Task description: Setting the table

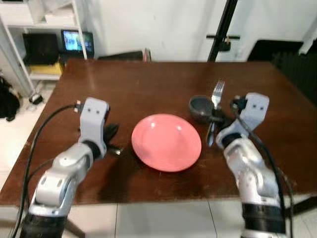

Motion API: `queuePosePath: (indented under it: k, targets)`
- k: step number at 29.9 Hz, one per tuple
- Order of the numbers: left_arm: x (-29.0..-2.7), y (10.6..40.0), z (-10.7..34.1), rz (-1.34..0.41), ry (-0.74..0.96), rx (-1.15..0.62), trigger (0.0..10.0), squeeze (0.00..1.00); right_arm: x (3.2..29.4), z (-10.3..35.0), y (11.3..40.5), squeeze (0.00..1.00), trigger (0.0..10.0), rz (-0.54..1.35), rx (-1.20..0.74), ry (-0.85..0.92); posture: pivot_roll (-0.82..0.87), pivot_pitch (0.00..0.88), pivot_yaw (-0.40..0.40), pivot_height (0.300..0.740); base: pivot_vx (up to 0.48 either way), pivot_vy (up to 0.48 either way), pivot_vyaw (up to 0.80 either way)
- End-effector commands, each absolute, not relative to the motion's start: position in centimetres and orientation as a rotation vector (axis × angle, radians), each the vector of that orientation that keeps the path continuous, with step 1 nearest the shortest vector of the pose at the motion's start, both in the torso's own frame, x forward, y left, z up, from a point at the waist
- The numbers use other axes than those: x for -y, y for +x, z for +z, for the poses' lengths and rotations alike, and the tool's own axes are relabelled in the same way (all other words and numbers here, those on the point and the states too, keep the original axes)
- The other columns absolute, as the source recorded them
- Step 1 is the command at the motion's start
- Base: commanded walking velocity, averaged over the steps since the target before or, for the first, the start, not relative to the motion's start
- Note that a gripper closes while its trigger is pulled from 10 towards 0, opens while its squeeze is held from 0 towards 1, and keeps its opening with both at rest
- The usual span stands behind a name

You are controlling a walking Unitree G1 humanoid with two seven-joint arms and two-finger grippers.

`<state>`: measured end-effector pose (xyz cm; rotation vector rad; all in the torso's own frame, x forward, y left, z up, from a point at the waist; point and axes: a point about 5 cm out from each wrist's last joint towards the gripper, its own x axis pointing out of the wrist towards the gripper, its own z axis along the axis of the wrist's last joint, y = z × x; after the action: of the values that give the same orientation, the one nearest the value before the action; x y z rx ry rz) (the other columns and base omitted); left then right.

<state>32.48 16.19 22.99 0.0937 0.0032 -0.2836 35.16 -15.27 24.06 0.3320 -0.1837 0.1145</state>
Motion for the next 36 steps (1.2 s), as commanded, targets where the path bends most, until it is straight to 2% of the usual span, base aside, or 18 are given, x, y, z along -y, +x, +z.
queuePosePath:
  k: [1, 15, 36]
  targets:
    - [-16.45, 32.4, 22.37, -0.272, 0.096, -0.025, 10.0, 0.0, 15.44, 23.84, 35.11, 0.0, 10.0, 0.107, 0.178, 0.332, 0.02, 0.159, 0.016, 0.74, -0.285, 0.0, 0.0]
    - [-16.46, 32.38, 22.3, -0.272, 0.096, -0.027, 10.0, 0.0, 15.37, 23.75, 35.06, 0.0, 10.0, 0.108, 0.175, 0.33, 0.02, 0.158, 0.015, 0.74, -0.274, 0.0, 0.0]
    - [-16.5, 32.59, 22.16, -0.26, 0.091, -0.038, 10.0, 0.0, 15.19, 23.58, 35.0, 0.0, 10.0, 0.115, 0.173, 0.309, 0.02, 0.144, 0.014, 0.74, 0.0, 0.0, 0.0]
